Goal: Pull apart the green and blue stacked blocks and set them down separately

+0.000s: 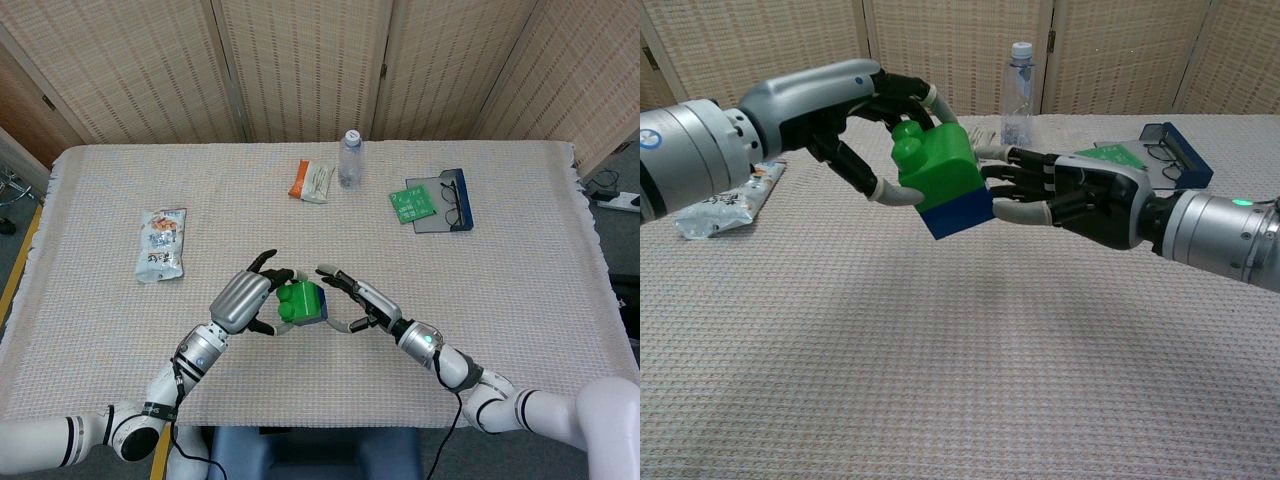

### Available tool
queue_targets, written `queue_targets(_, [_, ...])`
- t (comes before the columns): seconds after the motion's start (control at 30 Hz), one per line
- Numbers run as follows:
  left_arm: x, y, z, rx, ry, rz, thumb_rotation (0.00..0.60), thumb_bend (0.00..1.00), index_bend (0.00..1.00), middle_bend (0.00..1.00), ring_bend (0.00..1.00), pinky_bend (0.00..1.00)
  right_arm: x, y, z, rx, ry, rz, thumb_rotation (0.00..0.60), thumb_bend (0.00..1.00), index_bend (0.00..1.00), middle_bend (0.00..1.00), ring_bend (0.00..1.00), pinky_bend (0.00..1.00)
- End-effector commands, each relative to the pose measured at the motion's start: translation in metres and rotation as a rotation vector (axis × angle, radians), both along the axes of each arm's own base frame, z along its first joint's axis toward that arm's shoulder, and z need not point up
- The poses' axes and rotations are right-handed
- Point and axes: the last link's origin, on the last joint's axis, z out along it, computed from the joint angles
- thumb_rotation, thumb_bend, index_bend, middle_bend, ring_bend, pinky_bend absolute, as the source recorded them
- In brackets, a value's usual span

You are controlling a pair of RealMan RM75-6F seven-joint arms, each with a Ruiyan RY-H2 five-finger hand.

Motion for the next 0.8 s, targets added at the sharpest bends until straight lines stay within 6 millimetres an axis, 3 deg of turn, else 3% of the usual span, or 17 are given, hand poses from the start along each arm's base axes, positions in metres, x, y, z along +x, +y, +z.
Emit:
queue_targets(0.03, [0.001, 0.0, 0.0, -0.002, -0.002, 0.0, 0.6, 0.44, 0.85, 0.96, 0.51, 0.01, 0.004, 0.0, -0.004, 0.0, 0.008, 0.008, 0.6, 0.41, 0.03, 0.08, 0.06, 0.0])
queue_targets(0.53, [0.002, 0.001, 0.002, -0.007, -0.024, 0.008, 0.6, 0.44, 0.85, 0.96, 0.51, 0.01, 0.022, 0.002, -0.015, 0.022, 0.027, 0.03, 0.6, 0.41, 0.08, 0.09, 0.07, 0.0])
queue_targets(0.8, [-0.001, 0.002, 0.0, -0.015, -0.01, 0.01, 0.6, 0.44, 0.85, 0.96, 0.51, 0.01, 0.025, 0.003, -0.015, 0.015, 0.026, 0.02, 0.6, 0.41, 0.32, 0.14, 0.1, 0.0])
